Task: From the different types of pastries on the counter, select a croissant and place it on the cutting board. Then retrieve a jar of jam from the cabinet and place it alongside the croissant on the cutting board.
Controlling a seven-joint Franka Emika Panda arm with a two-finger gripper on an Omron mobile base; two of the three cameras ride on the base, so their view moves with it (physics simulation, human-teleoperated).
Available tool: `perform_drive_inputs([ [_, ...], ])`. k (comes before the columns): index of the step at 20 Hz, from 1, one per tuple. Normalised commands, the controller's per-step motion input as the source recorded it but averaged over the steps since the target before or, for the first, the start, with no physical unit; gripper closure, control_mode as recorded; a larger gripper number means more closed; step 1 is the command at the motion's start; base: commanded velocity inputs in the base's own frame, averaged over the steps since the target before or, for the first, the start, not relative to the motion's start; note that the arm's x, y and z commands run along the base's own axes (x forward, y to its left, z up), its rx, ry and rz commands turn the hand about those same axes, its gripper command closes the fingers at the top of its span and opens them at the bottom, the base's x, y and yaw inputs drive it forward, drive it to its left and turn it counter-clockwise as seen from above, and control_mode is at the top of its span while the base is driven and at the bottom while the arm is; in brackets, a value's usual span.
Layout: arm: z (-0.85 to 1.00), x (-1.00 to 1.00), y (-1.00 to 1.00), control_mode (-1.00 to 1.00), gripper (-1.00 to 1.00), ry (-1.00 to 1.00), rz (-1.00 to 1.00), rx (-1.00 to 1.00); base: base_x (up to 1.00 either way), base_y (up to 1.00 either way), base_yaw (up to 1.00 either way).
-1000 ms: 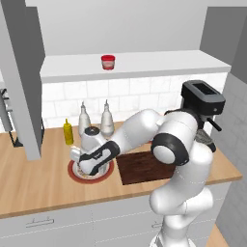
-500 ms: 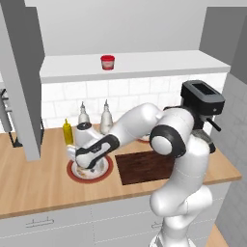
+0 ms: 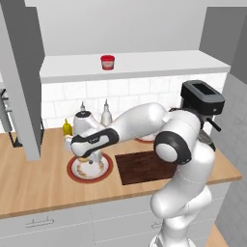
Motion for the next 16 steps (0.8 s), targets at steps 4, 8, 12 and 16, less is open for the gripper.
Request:
perform_drive_inputs([
  [4, 0.08, 0.00, -0.38, -1.00, 1.00, 0.00, 0.00, 0.06, 0.00, 0.00, 0.00],
  [8, 0.04, -0.01, -0.42, -1.00, 1.00, 0.00, 0.00, 0.08, 0.00, 0.00, 0.00],
  [12, 0.01, -0.02, -0.38, -1.00, 1.00, 0.00, 0.00, 0.08, 0.00, 0.00, 0.00],
  [16, 0.00, 0.00, -0.38, -1.00, 1.00, 0.00, 0.00, 0.08, 0.00, 0.00, 0.00],
])
